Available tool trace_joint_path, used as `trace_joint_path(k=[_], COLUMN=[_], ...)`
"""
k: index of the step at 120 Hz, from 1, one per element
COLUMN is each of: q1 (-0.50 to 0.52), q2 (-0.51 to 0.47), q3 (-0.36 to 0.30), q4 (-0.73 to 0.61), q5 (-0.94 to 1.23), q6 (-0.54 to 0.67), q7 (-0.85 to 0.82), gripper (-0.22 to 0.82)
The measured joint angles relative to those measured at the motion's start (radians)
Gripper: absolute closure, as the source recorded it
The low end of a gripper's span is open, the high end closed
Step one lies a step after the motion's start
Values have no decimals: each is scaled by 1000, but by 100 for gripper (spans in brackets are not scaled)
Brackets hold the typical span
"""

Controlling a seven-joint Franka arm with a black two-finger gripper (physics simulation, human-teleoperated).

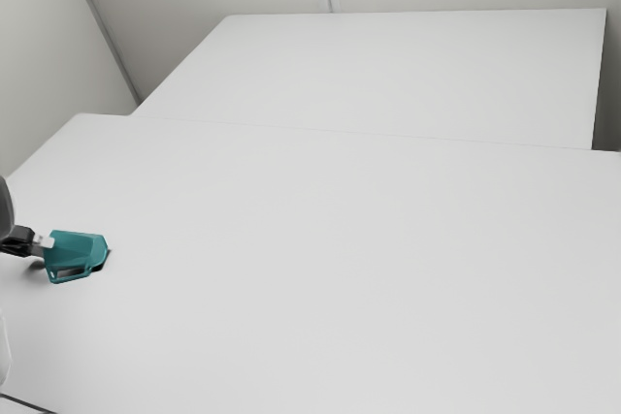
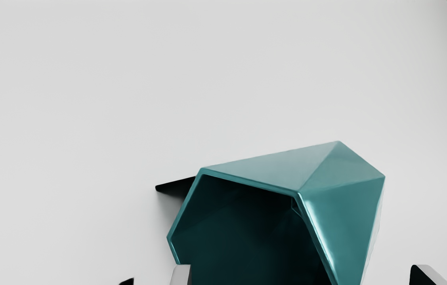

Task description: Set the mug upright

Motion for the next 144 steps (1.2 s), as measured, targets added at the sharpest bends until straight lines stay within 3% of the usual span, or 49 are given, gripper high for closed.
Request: trace_joint_path(k=[32, 98, 144], q1=[-6, -12, -52], q2=[2, 6, -16], q3=[0, 0, -10], q4=[-1, -10, 7], q5=[-18, -46, -82], q6=[-4, -18, -31], q7=[2, 4, 7], gripper=[18, 71, 75])
